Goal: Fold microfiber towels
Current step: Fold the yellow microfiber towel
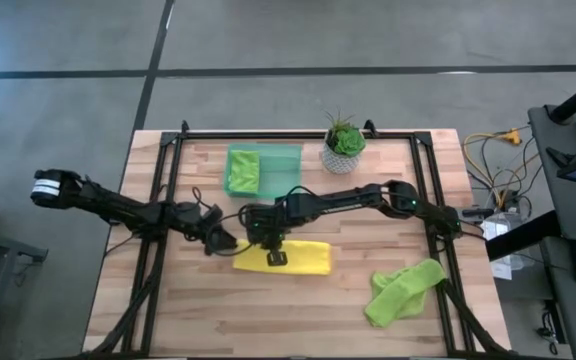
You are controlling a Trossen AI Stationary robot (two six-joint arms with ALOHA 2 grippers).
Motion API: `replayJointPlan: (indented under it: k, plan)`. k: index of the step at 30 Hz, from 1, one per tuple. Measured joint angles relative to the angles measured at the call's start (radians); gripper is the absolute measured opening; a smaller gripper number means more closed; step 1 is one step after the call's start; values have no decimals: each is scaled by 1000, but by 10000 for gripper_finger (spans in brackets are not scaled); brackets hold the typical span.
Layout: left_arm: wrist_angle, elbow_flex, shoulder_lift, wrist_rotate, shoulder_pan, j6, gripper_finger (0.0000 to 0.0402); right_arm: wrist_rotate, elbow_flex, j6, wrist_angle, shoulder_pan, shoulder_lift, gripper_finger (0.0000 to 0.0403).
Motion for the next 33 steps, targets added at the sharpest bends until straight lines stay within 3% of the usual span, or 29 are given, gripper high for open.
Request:
replayJointPlan:
  k: [9, 17, 24, 33]
  plan:
    - [55, 5, 5, -8, 0, 207, 159, 1, 0, -3, 12, 6, -6, 9]
    - [132, 4, 25, 23, 0, 265, 159, 1, 0, -18, 10, 27, -6, 9]
    - [160, 4, 90, 82, 0, 208, 159, 1, 0, -22, 13, 38, -9, 9]
    - [354, 27, 283, 178, 0, 115, 159, 32, 0, -21, 52, 36, -25, 9]
